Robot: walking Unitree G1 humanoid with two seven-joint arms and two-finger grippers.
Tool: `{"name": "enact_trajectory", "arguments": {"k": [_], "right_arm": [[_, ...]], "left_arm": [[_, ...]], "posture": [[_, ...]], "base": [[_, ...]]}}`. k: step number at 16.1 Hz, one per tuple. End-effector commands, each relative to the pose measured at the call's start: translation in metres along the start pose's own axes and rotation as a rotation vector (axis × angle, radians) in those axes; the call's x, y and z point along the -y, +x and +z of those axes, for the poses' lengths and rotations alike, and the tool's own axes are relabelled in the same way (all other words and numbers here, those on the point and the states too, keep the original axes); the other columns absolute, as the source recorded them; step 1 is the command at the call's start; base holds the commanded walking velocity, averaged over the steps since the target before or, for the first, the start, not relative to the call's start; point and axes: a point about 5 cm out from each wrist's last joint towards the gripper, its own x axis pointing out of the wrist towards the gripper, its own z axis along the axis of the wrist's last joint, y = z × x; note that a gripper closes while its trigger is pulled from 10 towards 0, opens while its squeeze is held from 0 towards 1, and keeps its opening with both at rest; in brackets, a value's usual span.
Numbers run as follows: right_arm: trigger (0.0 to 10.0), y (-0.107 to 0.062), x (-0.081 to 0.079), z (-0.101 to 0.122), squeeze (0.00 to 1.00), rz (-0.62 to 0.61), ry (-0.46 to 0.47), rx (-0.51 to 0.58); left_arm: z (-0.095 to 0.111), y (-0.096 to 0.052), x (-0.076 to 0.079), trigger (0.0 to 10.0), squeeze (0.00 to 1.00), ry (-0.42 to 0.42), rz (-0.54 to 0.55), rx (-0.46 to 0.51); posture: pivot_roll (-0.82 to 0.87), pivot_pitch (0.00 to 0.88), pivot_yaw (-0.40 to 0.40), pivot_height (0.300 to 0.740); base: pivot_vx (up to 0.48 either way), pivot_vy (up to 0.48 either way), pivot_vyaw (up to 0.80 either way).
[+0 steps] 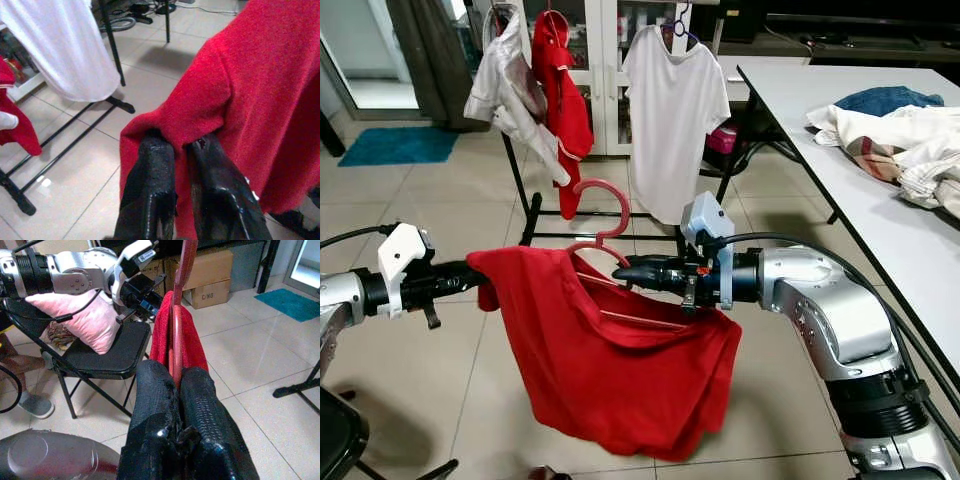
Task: Hang hanger
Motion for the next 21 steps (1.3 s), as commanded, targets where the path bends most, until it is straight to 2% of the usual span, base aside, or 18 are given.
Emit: {"name": "enact_trajectory", "arguments": {"k": [1, 8, 9, 11, 12, 14, 15, 16, 17, 19, 20, 21], "right_arm": [[10.0, -0.001, -0.004, 0.005, 0.0, 0.027, -0.034, 0.012], [10.0, 0.001, -0.004, 0.004, 0.0, 0.027, -0.037, 0.008], [10.0, 0.0, -0.004, 0.004, 0.0, 0.027, -0.038, 0.007], [10.0, -0.003, -0.001, 0.001, 0.0, -0.003, -0.03, -0.002], [10.0, -0.005, 0.001, -0.001, 0.0, -0.027, -0.026, -0.006], [10.0, -0.007, 0.004, -0.002, 0.0, -0.053, -0.023, -0.008], [10.0, -0.009, 0.007, -0.002, 0.0, -0.079, -0.017, -0.008], [10.0, -0.01, 0.011, -0.004, 0.0, -0.114, -0.014, -0.021], [10.0, -0.011, 0.014, -0.006, 0.0, -0.139, -0.011, -0.032], [10.0, -0.009, 0.015, -0.007, 0.0, -0.144, -0.009, -0.031], [10.0, -0.007, 0.019, -0.007, 0.0, -0.179, -0.012, -0.029], [10.0, -0.005, 0.024, -0.006, 0.0, -0.228, -0.017, -0.037]], "left_arm": [[0.0, 0.0, 0.0, 0.0, 0.0, -0.012, -0.024, 0.004], [-0.004, -0.003, -0.001, 0.0, 0.0, -0.066, -0.026, -0.008], [-0.006, -0.004, -0.004, 0.0, 0.0, -0.063, 0.015, -0.02], [-0.007, -0.013, -0.024, 0.0, 0.0, -0.103, 0.257, -0.01], [-0.008, -0.02, -0.031, 0.0, 0.0, -0.158, 0.35, 0.016], [-0.012, -0.028, -0.04, 0.0, 0.0, -0.215, 0.494, 0.03], [-0.02, -0.039, -0.05, 0.0, 0.0, -0.298, 0.696, 0.009], [-0.03, -0.05, -0.055, 0.0, 0.0, -0.36, 0.841, -0.045], [-0.035, -0.054, -0.055, 0.0, 0.0, -0.371, 0.885, -0.076], [-0.021, -0.042, -0.054, 0.0, 0.0, -0.324, 0.807, 0.05], [-0.009, -0.033, -0.052, 10.0, 1.0, -0.261, 0.734, 0.097], [0.0, -0.029, -0.052, 10.0, 1.0, -0.227, 0.677, 0.134]], "posture": [[-0.11, 0.0, 0.02, 0.74], [-0.11, 0.0, 0.022, 0.74], [-0.11, 0.0, 0.023, 0.74], [-0.11, 0.0, 0.027, 0.74], [-0.11, 0.0, 0.027, 0.74], [-0.11, 0.0, 0.028, 0.74], [-0.11, 0.0, 0.026, 0.74], [-0.11, 0.0, 0.026, 0.74], [-0.11, 0.0, 0.023, 0.74], [-0.1, 0.0, 0.014, 0.74], [-0.1, 0.0, 0.014, 0.74], [-0.11, 0.0, 0.012, 0.74]], "base": [[0.0, 0.0, 0.0], [0.0, 0.0, 0.0], [0.0, 0.0, 0.0], [0.0, 0.0, 0.0], [0.0, 0.0, 0.0], [0.0, 0.0, 0.0], [0.0, 0.0, 0.0], [0.0, 0.0, 0.0], [0.0, 0.0, 0.0], [0.0, 0.0, 0.0], [0.0, 0.0, 0.0], [0.0, 0.0, 0.0]]}}
